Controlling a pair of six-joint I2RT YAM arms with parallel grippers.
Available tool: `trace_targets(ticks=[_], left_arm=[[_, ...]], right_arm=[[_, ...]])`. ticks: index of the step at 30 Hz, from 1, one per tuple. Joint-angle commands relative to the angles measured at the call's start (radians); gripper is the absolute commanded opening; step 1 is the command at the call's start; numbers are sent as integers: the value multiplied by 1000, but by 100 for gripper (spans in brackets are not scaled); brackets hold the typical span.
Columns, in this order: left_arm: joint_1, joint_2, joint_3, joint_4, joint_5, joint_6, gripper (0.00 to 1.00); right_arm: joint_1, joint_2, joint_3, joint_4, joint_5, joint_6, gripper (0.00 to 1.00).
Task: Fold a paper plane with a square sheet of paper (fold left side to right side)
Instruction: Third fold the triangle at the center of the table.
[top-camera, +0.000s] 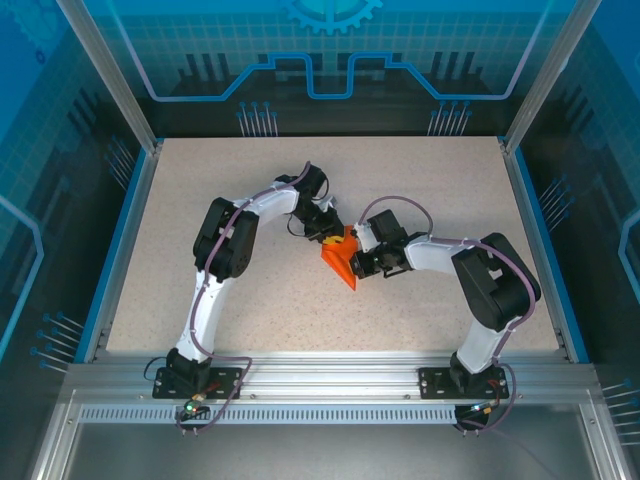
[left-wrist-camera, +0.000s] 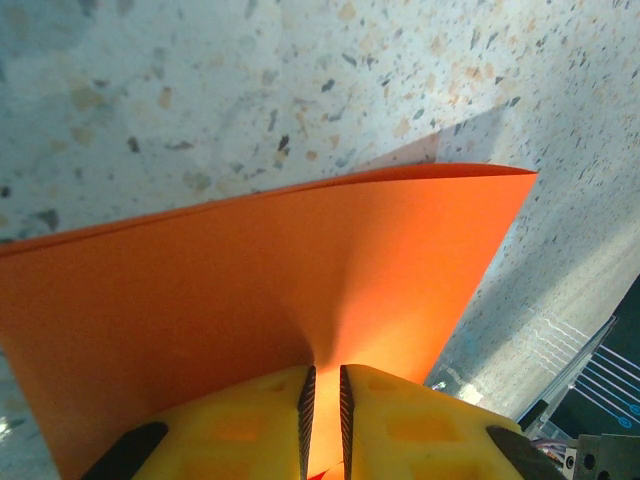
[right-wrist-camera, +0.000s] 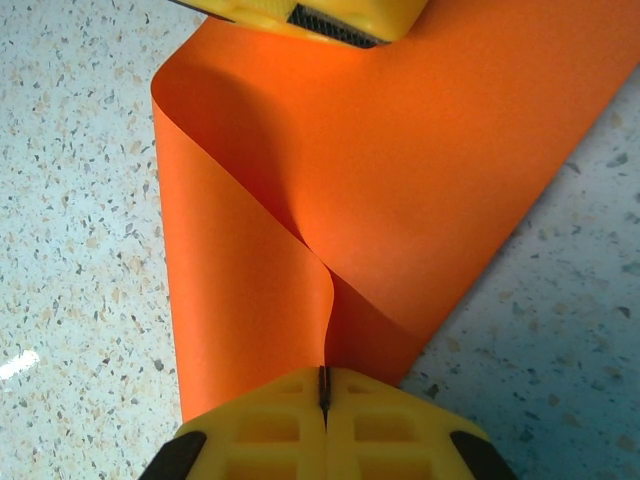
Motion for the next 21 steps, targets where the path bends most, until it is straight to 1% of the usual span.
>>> trace_targets(ticks=[1,14,21], left_arm=[[-10,38,-20,-32,-40,7,18],[-9,39,-18,-32,-39,7,19],[-9,39,-19,-32,-38,6,19]], right_arm=[[-15,-12,10,-19,8,10,0],[-14,4,54,-30,4,7,0],[-14,25,47,-42,7,-3,0]])
